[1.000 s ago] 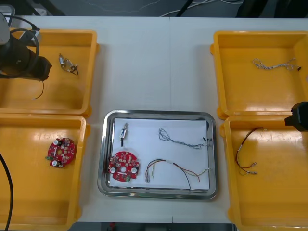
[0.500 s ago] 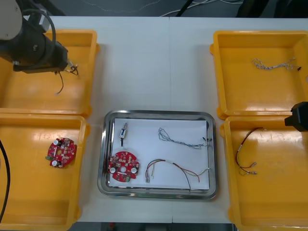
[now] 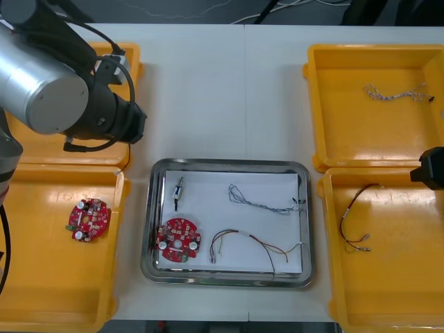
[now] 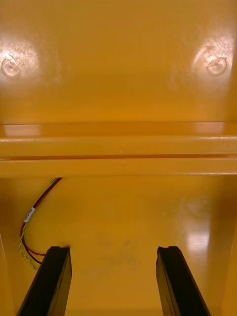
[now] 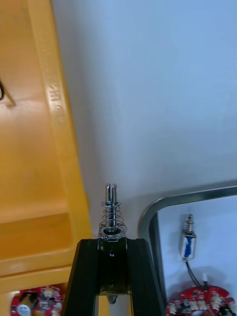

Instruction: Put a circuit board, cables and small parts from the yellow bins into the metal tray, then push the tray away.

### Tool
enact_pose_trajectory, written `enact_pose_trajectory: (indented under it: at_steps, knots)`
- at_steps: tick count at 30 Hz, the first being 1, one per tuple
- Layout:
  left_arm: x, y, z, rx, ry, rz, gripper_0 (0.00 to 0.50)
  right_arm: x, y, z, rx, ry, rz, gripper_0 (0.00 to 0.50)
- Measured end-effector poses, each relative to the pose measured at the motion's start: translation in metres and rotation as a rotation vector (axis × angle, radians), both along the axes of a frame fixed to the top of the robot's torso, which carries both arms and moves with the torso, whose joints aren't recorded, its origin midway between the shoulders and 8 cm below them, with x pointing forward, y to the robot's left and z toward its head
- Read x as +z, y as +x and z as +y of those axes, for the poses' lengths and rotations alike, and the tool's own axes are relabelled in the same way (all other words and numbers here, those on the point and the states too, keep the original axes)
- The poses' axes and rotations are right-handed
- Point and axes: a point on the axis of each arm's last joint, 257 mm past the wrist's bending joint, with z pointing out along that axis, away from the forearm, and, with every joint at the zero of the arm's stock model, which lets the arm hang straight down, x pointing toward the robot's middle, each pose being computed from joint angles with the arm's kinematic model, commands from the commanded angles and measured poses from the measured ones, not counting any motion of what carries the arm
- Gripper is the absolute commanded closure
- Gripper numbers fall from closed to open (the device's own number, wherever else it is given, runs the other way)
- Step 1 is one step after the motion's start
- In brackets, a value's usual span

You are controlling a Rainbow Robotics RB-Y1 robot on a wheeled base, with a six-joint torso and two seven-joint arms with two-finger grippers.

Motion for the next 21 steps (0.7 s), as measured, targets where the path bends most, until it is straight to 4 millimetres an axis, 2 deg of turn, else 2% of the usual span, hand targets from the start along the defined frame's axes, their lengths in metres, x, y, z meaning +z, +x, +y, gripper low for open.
enact_pose_trajectory:
  at_steps: [7,21]
  knots:
    - [-0.011,-0.018,-0.028,0.100,-0.099,0.019,0.500,0.000,0.000,0.000,0.000,0.000,0.000,0.000]
    - [-0.046,-0.032,-0.062,0.014,0.004,0.014,0.500,0.000,0.000,0.000,0.000,0.000,0.000,0.000]
